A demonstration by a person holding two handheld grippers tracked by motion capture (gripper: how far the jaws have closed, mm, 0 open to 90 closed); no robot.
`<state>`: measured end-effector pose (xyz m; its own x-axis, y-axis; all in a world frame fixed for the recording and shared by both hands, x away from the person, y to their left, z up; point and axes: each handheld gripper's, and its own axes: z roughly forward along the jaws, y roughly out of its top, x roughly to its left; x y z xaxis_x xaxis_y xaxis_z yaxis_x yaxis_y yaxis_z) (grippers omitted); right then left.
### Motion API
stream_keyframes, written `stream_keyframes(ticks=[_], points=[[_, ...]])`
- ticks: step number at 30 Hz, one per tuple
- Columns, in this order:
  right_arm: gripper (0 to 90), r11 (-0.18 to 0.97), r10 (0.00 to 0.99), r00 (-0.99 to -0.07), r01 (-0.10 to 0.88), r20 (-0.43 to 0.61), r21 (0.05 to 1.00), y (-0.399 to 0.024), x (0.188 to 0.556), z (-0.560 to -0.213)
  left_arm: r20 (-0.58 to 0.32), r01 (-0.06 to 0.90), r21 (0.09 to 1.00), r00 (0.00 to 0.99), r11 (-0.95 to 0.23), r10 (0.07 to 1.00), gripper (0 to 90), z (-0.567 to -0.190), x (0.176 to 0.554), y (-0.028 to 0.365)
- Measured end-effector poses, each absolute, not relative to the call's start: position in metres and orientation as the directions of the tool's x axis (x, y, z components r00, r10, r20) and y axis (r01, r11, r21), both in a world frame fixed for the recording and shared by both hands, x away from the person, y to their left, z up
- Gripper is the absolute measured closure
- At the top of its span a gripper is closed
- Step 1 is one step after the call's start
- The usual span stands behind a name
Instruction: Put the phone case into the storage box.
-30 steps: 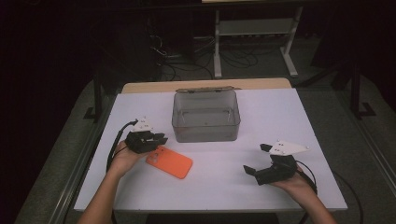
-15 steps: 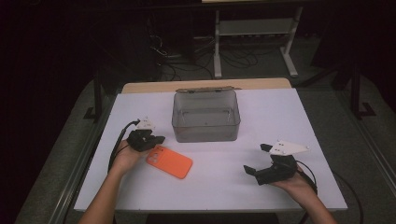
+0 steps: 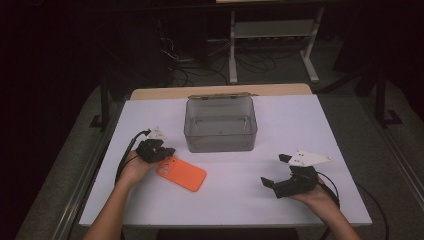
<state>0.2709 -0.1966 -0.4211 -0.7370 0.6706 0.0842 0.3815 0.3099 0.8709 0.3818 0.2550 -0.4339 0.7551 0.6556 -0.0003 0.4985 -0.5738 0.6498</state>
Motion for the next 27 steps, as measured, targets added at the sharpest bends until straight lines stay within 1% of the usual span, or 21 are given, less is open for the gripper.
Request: stream_keyframes(ticks=[19, 27], points=[[0.0, 0.311, 0.672, -0.736, 0.384, 0.085, 0.869, -0.196, 0.271, -0.421, -0.004, 0.504, 0.622, 0.767, -0.599, 0.641, 90.0, -0.432, 0.375, 0.257], [0.0, 0.311, 0.672, -0.736, 0.382, 0.084, 0.870, -0.197, 0.271, -0.421, 0.010, 0.492, 0.600, 0.784, -0.631, 0.621, 90.0, -0.433, 0.369, 0.252]])
